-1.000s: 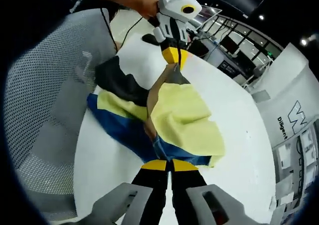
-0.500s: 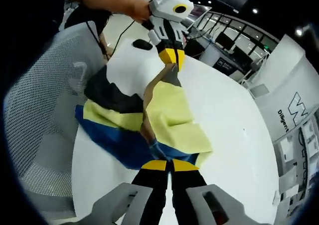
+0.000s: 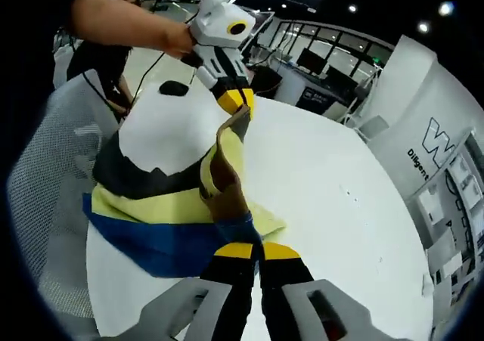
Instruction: Fold the garment on the visible template until the final outline fits inside the template.
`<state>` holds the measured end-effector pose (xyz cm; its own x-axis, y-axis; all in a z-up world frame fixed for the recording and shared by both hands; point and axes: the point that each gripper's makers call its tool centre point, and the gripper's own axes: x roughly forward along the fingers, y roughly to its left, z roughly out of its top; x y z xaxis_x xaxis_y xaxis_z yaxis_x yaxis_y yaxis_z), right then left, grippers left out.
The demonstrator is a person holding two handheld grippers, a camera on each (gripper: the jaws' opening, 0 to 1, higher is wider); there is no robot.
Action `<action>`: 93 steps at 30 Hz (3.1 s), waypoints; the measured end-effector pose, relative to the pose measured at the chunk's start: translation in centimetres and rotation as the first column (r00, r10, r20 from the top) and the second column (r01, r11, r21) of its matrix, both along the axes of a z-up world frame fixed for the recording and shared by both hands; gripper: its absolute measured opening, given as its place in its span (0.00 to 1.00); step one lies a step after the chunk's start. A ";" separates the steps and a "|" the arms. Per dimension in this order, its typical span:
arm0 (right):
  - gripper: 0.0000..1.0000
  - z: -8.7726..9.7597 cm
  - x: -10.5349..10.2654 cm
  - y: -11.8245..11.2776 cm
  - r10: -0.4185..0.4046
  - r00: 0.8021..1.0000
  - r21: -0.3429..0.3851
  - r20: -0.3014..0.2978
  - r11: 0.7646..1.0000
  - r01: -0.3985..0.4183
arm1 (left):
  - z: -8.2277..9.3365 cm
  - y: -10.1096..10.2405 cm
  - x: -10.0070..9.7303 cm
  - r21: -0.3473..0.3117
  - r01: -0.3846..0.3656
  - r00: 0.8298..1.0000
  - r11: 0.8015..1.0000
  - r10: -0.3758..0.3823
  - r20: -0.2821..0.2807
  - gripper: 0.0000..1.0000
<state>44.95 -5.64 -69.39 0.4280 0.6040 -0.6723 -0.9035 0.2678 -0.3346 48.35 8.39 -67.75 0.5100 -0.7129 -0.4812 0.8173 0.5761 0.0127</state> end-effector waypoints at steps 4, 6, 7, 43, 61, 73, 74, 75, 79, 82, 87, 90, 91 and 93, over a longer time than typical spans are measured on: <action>0.00 0.2 1.6 -0.2 -0.032 0.999 0.006 -0.002 0.999 0.032 | 0.1 0.3 1.5 -0.004 -0.023 1.000 1.000 0.023 -0.001 0.00; 0.00 0.3 2.4 -0.2 -0.043 0.999 0.013 -0.007 0.999 0.043 | 0.1 0.5 2.2 -0.002 -0.033 0.999 0.999 0.033 -0.003 0.00; 0.00 0.3 2.7 -0.2 -0.046 0.999 0.013 -0.008 0.999 0.046 | 0.0 0.5 2.5 0.001 -0.036 0.999 0.999 0.036 -0.003 0.00; 0.00 -3.2 16.8 -3.5 -0.226 0.969 0.002 -0.100 0.974 0.228 | -3.7 -1.2 15.9 0.125 -0.065 0.995 0.990 0.073 -0.061 0.00; 0.00 -6.8 22.8 -4.4 -0.421 0.897 0.042 -0.134 0.902 0.429 | -7.5 -1.6 21.1 0.131 -0.210 0.971 0.969 0.222 -0.091 0.00; 0.00 -10.0 23.1 -4.2 -0.497 0.858 -0.023 -0.127 0.867 0.499 | -10.6 -1.4 21.1 0.231 -0.257 0.957 0.938 0.280 -0.073 0.00; 0.00 -10.1 23.1 -4.2 -0.497 0.859 -0.024 -0.127 0.867 0.498 | -10.7 -1.3 21.1 0.234 -0.258 0.957 0.938 0.282 -0.075 0.00; 0.01 -10.3 23.0 -4.2 -0.497 0.858 -0.029 -0.130 0.867 0.498 | -11.1 -1.1 21.4 0.241 -0.262 0.955 0.934 0.287 -0.074 0.01; 0.07 -10.8 23.0 -4.6 -0.497 0.862 -0.062 -0.101 0.868 0.493 | -11.2 -0.7 21.7 0.241 -0.292 0.948 0.925 0.314 -0.054 0.05; 0.07 -10.9 23.0 -4.6 -0.477 0.876 -0.086 -0.070 0.878 0.471 | -11.7 -0.7 21.6 0.256 -0.282 0.951 0.925 0.306 -0.056 0.05; 0.05 -10.9 22.9 -4.3 -0.435 0.900 -0.134 -0.026 0.894 0.428 | -12.0 -0.8 21.7 0.284 -0.274 0.956 0.919 0.293 -0.026 0.04; 0.03 -11.0 22.7 -4.1 -0.421 0.907 -0.152 -0.004 0.897 0.416 | -11.9 -0.9 21.6 0.278 -0.277 0.956 0.920 0.293 -0.016 0.03; 0.03 -11.0 22.7 -4.2 -0.424 0.906 -0.149 -0.007 0.896 0.418 | -11.9 -0.9 21.6 0.272 -0.283 0.954 0.920 0.300 -0.021 0.03; 0.04 -10.8 22.9 -4.3 -0.450 0.893 -0.119 -0.016 0.888 0.445 | -11.7 -0.5 21.7 0.247 -0.318 0.940 0.915 0.338 -0.043 0.07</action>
<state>67.85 -9.90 -80.23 0.6057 0.2771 -0.7459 -0.7103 0.6108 -0.3499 70.05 7.91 -79.47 0.6466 -0.3752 -0.6642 0.5871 0.8007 0.1191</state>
